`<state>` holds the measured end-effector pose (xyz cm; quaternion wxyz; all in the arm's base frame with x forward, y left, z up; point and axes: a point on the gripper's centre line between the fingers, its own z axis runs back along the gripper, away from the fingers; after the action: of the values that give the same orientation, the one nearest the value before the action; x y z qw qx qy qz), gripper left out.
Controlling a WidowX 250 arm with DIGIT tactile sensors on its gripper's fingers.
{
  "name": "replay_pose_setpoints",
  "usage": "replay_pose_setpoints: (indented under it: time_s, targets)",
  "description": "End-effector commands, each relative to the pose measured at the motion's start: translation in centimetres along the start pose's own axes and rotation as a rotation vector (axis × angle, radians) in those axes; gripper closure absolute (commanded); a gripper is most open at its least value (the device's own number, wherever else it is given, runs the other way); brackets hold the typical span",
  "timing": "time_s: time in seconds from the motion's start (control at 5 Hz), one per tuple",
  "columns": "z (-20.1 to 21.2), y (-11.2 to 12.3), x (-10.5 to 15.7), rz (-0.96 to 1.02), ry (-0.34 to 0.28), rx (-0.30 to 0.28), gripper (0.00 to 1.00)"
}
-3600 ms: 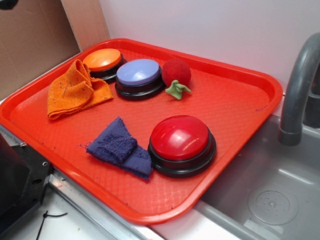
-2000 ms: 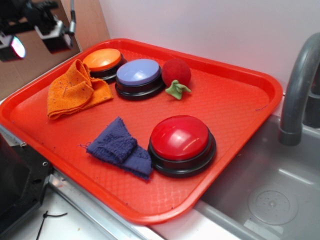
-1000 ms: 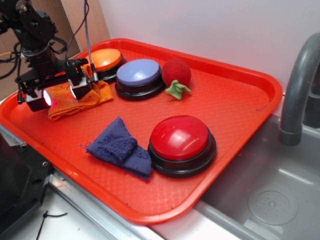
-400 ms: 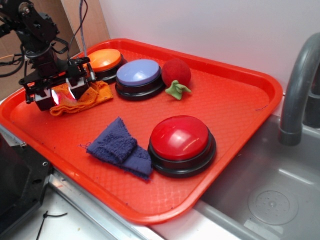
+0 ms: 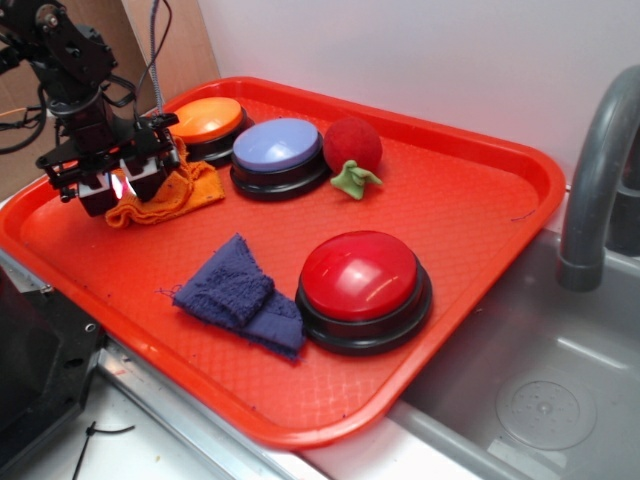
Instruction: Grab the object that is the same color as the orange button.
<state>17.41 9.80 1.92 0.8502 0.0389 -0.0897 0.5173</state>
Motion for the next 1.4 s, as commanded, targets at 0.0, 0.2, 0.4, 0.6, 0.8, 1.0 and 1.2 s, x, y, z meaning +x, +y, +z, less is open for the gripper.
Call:
replay_pose_setpoints:
  time_s: [0.0, 0.2, 0.4, 0.6, 0.8, 1.0, 1.2]
  targets:
    - [1.2, -0.4, -0.1, -0.136, -0.041, -0.019, 1.0]
    - [3.6, -1.0, 0.0, -0.288, -0.031, -0.055, 1.0]
    - [6.9, -2.7, -1.2, -0.47, 0.002, -0.155, 1.0]
    - [10.4, -3.9, -2.6, -0.645, 0.044, -0.24, 1.0]
    - [14.2, -4.2, -3.9, -0.738, 0.08, -0.301, 1.0]
    - [16.5, -3.9, -4.8, -0.773, 0.058, -0.324, 1.0]
    - [17.1, -3.5, -4.8, -0.784, 0.062, -0.314, 1.0]
